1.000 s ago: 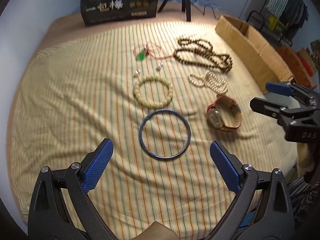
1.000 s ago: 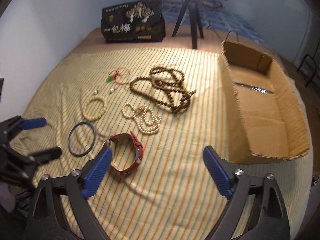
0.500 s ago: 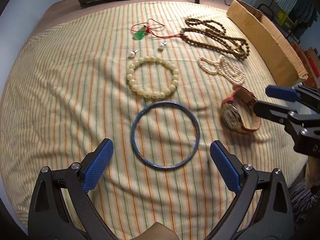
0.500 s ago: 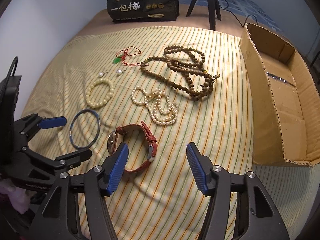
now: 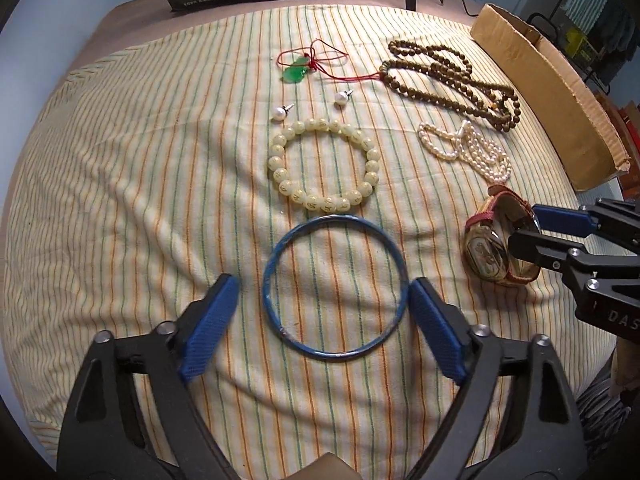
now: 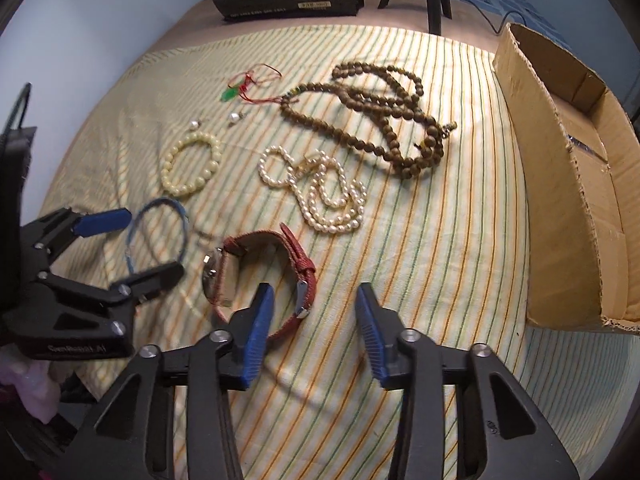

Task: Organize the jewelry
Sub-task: 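Close the left tool on the blue bangle while the right tool grasps the red-strap watch, then carry the bangle and watch into the cardboard box and open both tools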

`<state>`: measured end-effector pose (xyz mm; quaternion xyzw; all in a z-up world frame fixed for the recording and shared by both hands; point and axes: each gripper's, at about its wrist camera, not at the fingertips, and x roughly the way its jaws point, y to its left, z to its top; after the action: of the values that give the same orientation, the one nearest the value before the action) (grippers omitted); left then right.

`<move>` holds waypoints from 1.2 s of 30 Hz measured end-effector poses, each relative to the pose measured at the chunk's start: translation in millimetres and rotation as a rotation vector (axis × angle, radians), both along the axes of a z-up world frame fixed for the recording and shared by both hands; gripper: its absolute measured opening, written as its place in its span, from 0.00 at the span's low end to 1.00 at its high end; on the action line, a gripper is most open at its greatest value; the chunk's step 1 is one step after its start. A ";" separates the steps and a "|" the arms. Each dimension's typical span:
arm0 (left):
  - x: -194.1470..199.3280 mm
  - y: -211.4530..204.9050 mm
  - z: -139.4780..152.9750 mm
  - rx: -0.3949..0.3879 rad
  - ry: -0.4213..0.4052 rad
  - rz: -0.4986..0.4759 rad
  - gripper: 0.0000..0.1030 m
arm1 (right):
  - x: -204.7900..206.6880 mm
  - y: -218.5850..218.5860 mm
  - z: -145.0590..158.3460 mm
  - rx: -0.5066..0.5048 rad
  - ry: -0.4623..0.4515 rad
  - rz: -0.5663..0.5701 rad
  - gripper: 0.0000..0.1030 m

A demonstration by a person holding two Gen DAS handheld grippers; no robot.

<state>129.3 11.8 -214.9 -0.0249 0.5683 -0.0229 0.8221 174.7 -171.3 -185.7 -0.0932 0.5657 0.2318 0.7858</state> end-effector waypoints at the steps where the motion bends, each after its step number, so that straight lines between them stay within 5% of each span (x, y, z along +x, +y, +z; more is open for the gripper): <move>1: 0.5 0.6 0.8 0.001 -0.004 0.007 0.76 | 0.4 -0.9 -0.4 0.004 0.002 -0.002 0.34; 6: -1.3 2.0 2.8 -0.006 -0.008 0.016 0.71 | -0.3 -1.0 -1.0 0.038 0.025 0.004 0.13; 21: -19.6 8.4 19.3 -0.032 -0.063 0.045 0.71 | -12.2 4.7 15.1 0.014 -0.049 0.018 0.07; 36: -7.4 -21.2 89.6 -0.057 -0.253 0.009 0.71 | -8.6 -28.2 73.5 0.085 -0.197 -0.065 0.07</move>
<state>121.9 -9.5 -125.4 -0.0477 0.4589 -0.0385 0.8864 166.1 -199.5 -112.2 -0.0635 0.4782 0.2195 0.8480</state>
